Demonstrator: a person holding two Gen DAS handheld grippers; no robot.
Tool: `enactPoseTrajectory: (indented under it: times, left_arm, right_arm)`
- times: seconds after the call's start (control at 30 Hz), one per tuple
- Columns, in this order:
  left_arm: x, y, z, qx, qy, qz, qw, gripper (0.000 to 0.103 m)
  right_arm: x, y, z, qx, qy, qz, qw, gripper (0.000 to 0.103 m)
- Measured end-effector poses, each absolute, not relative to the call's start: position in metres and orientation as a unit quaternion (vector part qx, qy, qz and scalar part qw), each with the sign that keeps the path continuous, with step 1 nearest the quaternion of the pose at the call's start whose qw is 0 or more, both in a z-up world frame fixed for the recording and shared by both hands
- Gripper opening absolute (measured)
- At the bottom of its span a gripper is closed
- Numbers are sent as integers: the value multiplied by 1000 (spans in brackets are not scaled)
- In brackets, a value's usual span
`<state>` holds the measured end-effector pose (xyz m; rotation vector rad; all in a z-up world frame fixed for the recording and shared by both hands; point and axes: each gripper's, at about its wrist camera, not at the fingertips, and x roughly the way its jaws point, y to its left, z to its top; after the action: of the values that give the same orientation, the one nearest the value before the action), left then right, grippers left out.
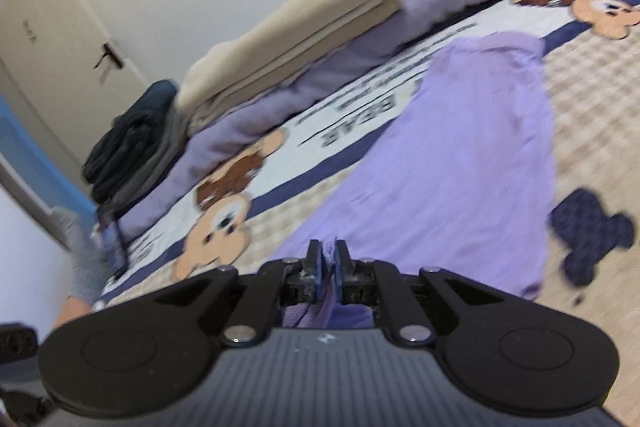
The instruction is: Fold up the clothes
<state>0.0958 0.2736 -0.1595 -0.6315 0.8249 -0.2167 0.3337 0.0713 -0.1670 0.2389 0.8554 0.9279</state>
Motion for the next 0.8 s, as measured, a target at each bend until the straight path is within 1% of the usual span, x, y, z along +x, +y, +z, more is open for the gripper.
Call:
enactPoseTrajectory:
  times: [0.17,0.57,0.8]
  left_arm:
    - [97,274,-161,-303,396,-103,861,59]
    - [99,273,-167,-308,403,-102,856,59]
    - [104,276,-169,-320,398,-95,854,59]
  right_arm:
    - [350,69,-163,96,395,419,812,7]
    - [373,91,-132,62,349,446,822,7]
    - [404,101,-134,-29,338,412,846,7]
